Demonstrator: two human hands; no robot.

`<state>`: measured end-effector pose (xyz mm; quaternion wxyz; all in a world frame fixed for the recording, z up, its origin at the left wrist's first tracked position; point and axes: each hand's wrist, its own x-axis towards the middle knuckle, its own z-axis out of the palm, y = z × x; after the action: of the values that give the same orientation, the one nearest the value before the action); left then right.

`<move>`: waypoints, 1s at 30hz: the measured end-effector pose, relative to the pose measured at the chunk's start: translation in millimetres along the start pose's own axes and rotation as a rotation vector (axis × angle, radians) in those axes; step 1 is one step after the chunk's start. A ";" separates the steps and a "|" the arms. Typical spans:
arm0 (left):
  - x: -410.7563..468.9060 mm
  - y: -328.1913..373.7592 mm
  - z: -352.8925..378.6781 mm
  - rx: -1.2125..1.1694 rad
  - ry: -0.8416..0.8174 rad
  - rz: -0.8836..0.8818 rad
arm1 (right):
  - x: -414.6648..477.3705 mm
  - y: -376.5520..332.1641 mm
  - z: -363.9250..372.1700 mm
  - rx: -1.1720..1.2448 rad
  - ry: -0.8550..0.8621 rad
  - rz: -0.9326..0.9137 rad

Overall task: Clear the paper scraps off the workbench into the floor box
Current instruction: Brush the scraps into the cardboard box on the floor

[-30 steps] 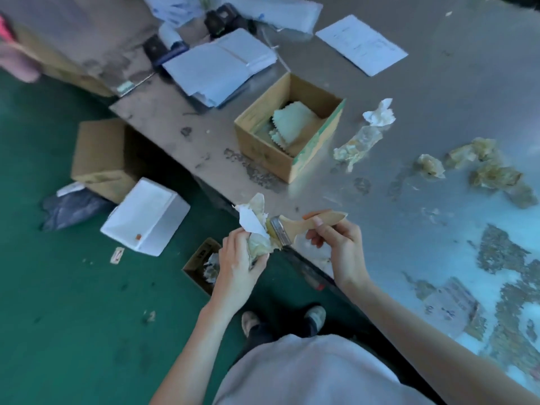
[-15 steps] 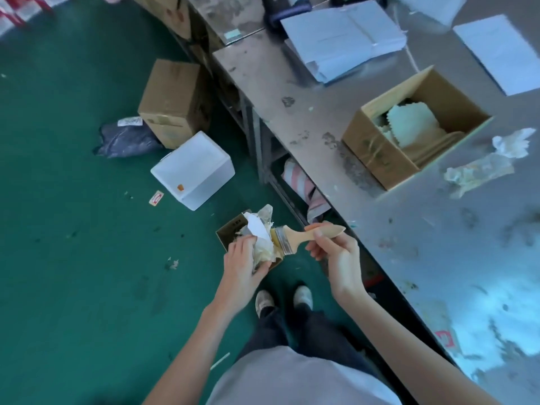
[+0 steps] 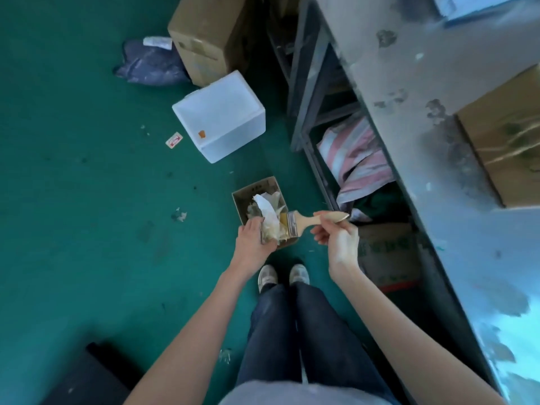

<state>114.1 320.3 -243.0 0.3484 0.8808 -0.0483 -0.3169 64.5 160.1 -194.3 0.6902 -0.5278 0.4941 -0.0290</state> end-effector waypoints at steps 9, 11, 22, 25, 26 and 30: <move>124.6 -113.6 89.3 -0.182 0.036 -0.226 | 130.3 114.8 43.8 -0.057 0.042 0.034; 149.7 -133.9 104.6 -0.278 0.042 -0.281 | 162.8 136.3 50.3 -0.079 0.028 0.035; 210.9 -196.7 155.5 -0.511 0.083 -0.414 | 251.4 198.0 62.3 -0.224 -0.031 0.024; 201.4 -185.9 146.0 -0.531 0.120 -0.415 | 239.6 184.9 59.4 -0.231 -0.042 0.020; 196.2 -179.1 140.3 -0.537 0.132 -0.415 | 233.5 177.5 58.6 -0.230 -0.043 0.014; 168.3 -142.8 108.9 -0.572 0.164 -0.405 | 197.3 135.7 56.6 -0.209 -0.062 -0.021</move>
<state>164.1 312.8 -483.9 0.5138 0.7618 0.2461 -0.3085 140.1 148.7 -428.1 0.6463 -0.6026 0.4672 0.0318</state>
